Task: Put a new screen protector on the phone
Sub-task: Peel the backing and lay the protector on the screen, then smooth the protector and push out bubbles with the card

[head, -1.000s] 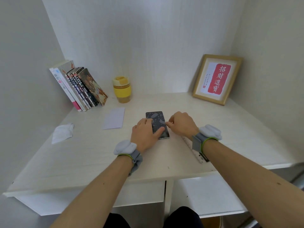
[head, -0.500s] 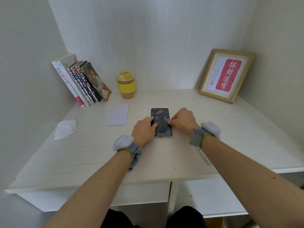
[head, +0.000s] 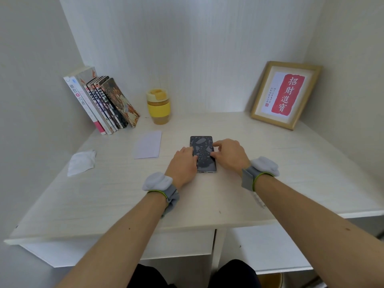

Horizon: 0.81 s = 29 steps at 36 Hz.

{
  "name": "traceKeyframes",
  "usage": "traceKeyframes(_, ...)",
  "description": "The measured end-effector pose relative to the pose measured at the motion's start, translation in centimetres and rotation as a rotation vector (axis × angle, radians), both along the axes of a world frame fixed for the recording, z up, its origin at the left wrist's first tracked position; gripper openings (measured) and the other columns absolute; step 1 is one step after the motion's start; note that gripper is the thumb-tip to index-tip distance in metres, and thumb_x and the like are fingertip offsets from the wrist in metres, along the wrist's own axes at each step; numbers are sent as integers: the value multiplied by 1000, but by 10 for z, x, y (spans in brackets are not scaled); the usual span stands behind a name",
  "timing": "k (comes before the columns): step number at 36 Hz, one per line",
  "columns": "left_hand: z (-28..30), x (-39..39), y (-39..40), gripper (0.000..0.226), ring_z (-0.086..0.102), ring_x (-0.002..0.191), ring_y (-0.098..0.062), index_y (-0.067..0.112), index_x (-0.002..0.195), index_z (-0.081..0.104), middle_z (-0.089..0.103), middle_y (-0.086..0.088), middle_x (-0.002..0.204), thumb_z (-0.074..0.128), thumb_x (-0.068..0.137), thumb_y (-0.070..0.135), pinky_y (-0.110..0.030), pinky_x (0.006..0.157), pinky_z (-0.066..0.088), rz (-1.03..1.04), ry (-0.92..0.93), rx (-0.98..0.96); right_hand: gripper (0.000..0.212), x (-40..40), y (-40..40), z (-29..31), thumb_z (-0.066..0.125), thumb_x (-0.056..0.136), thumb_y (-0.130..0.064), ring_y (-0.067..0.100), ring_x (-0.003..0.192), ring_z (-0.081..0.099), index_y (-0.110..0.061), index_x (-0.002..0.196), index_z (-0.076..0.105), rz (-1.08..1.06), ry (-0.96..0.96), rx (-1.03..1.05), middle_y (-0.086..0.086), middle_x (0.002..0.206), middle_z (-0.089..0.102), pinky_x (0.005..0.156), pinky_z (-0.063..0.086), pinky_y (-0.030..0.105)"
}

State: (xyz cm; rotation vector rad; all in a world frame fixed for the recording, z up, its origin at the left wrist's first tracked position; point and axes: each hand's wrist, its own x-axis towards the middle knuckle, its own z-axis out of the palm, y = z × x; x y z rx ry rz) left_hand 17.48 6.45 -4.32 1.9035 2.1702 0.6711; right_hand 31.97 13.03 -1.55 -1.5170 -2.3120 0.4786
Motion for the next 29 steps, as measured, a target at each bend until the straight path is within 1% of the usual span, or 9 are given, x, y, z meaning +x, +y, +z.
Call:
traceKeyframes(3, 3, 4, -3, 27, 45, 110, -29, 2, 116, 46, 50, -15, 120, 28, 104, 18, -30, 86, 31, -8, 90, 15, 28, 0, -1, -5, 50, 97, -31, 31, 96, 60, -14, 106, 71, 31, -110, 83, 11, 102, 65, 77, 50, 34)
traceKeyframes(9, 4, 6, -6, 30, 44, 114, -28, 1, 120, 45, 49, -15, 123, 25, 104, 16, -30, 90, 30, -17, 159, 25, 32, 2, -4, -5, 41, 101, -31, 34, 106, 53, -15, 107, 67, 74, -239, 170, 11, 110, 58, 80, 44, 38)
traceKeyframes(14, 10, 2, -6, 29, 47, 111, -33, -5, 114, 51, 52, -20, 120, 29, 102, 10, -31, 87, 32, -29, 32, -22, 34, 7, -5, 0, 38, 101, -31, 34, 110, 53, -12, 113, 64, -5, -195, 161, 12, 115, 59, 88, 44, 40)
traceKeyframes(17, 15, 1, -8, 36, 49, 115, -35, -1, 132, 41, 52, -20, 127, 29, 103, 16, -33, 89, 36, 20, -101, -42, 31, 15, -6, 13, 48, 98, -31, 32, 114, 52, -7, 118, 56, -152, -195, 134, 14, 122, 54, 92, 43, 40)
traceKeyframes(19, 15, 1, -9, 42, 48, 120, -34, 2, 140, 33, 51, -19, 133, 27, 103, 22, -34, 92, 36, 74, -160, -41, 35, 23, -8, 26, 55, 95, -33, 31, 114, 54, -5, 117, 52, -192, -246, 26, 14, 124, 54, 91, 45, 37)
traceKeyframes(22, 14, 3, -8, 44, 48, 121, -33, 3, 142, 30, 51, -18, 133, 28, 103, 23, -35, 94, 37, 118, -172, -32, 41, 37, -16, 50, 60, 92, -42, 25, 95, 57, -5, 108, 55, -91, -465, -147, 10, 106, 58, 78, 47, 31)
traceKeyframes(24, 15, 7, -10, 42, 50, 117, -33, 1, 138, 34, 53, -18, 129, 31, 102, 23, -35, 90, 38, 129, -141, -20, 44, 42, -25, 60, 61, 91, -46, 24, 91, 57, -4, 104, 55, -51, -588, -210, 10, 100, 57, 77, 48, 29)
traceKeyframes(27, 15, 13, -12, 38, 51, 113, -35, 0, 129, 39, 53, -19, 125, 34, 102, 24, -36, 86, 40, 131, -90, -26, 47, 43, -31, 59, 62, 90, -47, 22, 88, 54, -4, 78, 48, -49, -673, -247, 7, 80, 53, 78, 47, 27)
traceKeyframes(29, 15, 16, -13, 35, 52, 111, -35, 0, 125, 40, 52, -19, 123, 36, 101, 24, -37, 86, 41, 133, -62, -46, 51, 43, -33, 56, 64, 89, -48, 22, 85, 54, -7, 69, 41, -62, -673, -239, 6, 76, 52, 75, 47, 27)
